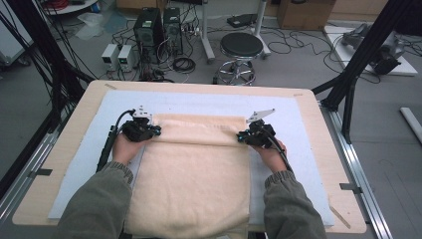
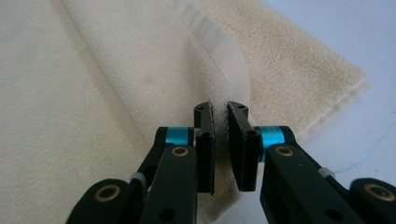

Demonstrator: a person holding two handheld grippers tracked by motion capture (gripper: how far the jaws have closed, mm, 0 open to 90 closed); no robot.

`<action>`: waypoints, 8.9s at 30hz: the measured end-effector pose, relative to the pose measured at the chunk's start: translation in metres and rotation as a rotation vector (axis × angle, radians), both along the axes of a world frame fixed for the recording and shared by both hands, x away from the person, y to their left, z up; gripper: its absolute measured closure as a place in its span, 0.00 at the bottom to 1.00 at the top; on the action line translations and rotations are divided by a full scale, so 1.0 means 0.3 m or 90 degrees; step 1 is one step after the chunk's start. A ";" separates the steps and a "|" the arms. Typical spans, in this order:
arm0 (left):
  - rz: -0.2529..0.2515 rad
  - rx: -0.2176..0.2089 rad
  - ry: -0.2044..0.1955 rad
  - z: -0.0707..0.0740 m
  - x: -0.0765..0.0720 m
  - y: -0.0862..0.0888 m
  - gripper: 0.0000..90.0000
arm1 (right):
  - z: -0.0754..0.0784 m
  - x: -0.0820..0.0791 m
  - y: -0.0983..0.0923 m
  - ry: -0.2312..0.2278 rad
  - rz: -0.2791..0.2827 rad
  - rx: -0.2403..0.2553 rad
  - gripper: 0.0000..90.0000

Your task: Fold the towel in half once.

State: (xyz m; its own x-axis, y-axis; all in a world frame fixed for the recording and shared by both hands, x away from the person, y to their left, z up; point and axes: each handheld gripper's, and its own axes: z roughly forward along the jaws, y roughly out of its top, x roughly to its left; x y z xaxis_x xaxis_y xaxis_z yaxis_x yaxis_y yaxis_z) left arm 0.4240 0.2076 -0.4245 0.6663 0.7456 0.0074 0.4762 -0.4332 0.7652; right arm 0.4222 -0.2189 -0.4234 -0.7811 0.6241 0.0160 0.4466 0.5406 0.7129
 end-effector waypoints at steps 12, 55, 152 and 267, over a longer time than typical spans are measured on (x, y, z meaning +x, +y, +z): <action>-0.017 -0.078 -0.064 0.096 -0.096 0.070 0.94 | 0.113 -0.084 -0.015 -0.035 0.042 0.056 0.92; -0.106 -0.058 -0.095 0.077 -0.483 0.126 0.62 | 0.107 -0.341 -0.044 -0.034 0.098 0.076 0.60; -0.066 -0.030 -0.058 0.042 -0.357 0.093 0.45 | 0.123 -0.263 -0.023 -0.066 0.023 0.031 0.33; -0.179 -0.006 -0.034 -0.005 -0.579 0.102 0.64 | 0.030 -0.485 -0.001 -0.018 0.188 0.028 0.69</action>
